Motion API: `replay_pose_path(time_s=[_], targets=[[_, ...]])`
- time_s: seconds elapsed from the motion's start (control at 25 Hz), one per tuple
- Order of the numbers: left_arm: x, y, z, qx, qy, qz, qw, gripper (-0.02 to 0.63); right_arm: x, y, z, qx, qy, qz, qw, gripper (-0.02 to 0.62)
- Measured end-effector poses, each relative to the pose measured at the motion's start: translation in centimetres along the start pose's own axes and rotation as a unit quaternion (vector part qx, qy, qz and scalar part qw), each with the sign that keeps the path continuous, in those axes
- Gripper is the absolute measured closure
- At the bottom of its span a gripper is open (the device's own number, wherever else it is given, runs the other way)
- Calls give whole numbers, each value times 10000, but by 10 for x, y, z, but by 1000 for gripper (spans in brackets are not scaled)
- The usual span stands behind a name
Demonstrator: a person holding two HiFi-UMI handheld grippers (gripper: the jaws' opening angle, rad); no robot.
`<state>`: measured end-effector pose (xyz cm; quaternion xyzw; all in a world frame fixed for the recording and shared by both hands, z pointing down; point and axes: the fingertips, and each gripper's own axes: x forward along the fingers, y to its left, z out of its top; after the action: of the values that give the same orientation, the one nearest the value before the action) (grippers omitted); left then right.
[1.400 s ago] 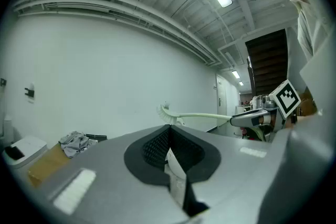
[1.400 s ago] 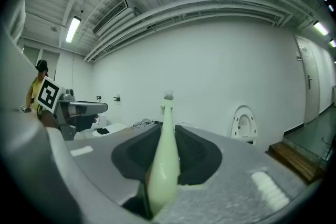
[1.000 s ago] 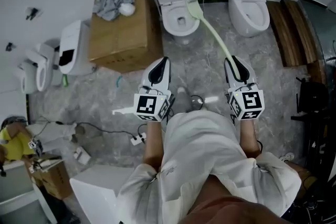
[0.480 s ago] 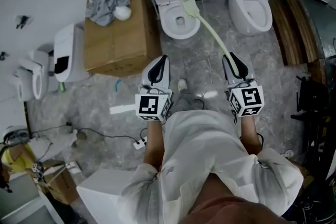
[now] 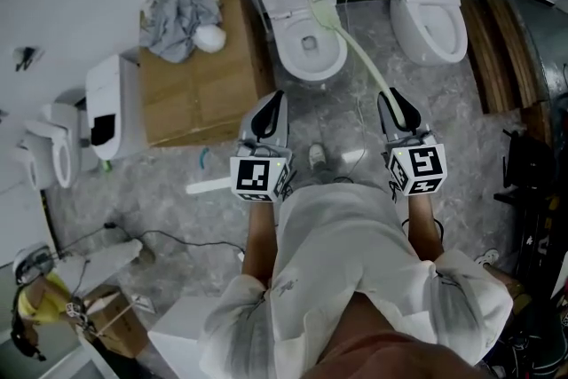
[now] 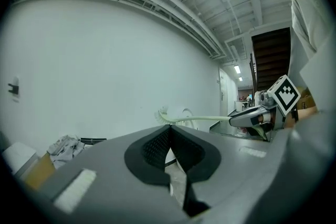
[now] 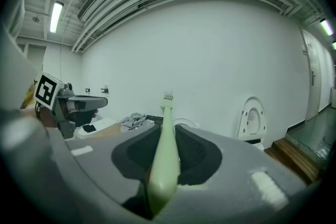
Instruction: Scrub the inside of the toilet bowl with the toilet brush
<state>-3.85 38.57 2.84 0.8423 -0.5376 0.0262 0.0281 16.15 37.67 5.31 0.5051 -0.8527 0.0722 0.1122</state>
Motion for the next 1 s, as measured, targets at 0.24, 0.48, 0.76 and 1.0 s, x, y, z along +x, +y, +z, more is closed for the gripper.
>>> replay_pose_path(time_s=[0.24,0.48,0.76,1.0], targets=[[29,37,-6,-50,44,-120,9999,589,42,6,7,-28,41,-139,9999,503],[58,46,-12,-48,112,-254,9996,589,65,-2,9,-31,100,-182,9998,503],[94,59,-20,-91,224,-250,9994,589,94,-21,8,58,194,-187,9996,503],[130,80,-35,-146,376,19,9992,589,136,-44,0,109,380,-32,9992,504]])
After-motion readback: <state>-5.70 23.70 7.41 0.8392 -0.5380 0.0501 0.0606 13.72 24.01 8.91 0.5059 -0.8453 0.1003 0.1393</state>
